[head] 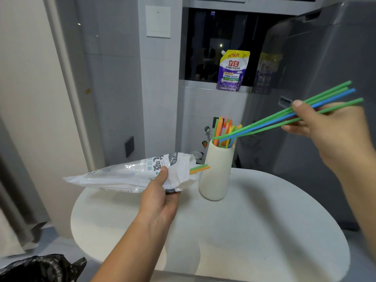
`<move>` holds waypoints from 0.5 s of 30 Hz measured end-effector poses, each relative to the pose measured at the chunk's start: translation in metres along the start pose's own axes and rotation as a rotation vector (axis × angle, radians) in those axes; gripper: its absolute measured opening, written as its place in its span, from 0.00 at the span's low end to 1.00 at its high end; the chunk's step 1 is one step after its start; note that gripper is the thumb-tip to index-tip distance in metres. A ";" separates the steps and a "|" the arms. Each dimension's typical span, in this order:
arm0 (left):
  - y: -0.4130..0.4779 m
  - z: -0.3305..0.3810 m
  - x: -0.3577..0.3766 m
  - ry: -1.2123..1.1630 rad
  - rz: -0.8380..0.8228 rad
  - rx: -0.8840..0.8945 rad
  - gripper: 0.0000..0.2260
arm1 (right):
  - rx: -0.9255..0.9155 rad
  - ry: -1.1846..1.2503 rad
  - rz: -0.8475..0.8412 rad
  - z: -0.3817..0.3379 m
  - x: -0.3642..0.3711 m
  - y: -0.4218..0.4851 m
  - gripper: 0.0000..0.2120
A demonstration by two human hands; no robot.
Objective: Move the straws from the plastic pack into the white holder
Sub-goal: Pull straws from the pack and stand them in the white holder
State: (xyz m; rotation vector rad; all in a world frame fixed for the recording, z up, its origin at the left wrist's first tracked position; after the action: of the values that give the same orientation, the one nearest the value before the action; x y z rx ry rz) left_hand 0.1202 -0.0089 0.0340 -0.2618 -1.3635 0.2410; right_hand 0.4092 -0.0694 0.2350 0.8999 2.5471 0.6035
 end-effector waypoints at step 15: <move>-0.003 -0.001 0.001 0.011 -0.009 0.001 0.18 | -0.144 -0.368 -0.166 -0.042 0.041 0.014 0.09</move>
State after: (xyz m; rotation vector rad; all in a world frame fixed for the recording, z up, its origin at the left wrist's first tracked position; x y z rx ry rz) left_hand 0.1211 -0.0111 0.0354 -0.2551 -1.3533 0.2324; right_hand 0.3665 -0.0434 0.2691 0.6703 2.1903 0.5092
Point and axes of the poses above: each hand's wrist, its own y-axis towards the middle knuckle, its own x-axis out of the palm, z = x × y, the point moved 6 cm from there along y, towards the middle knuckle, and after that the axes turned 11 degrees about -y, right-handed, at the moved point
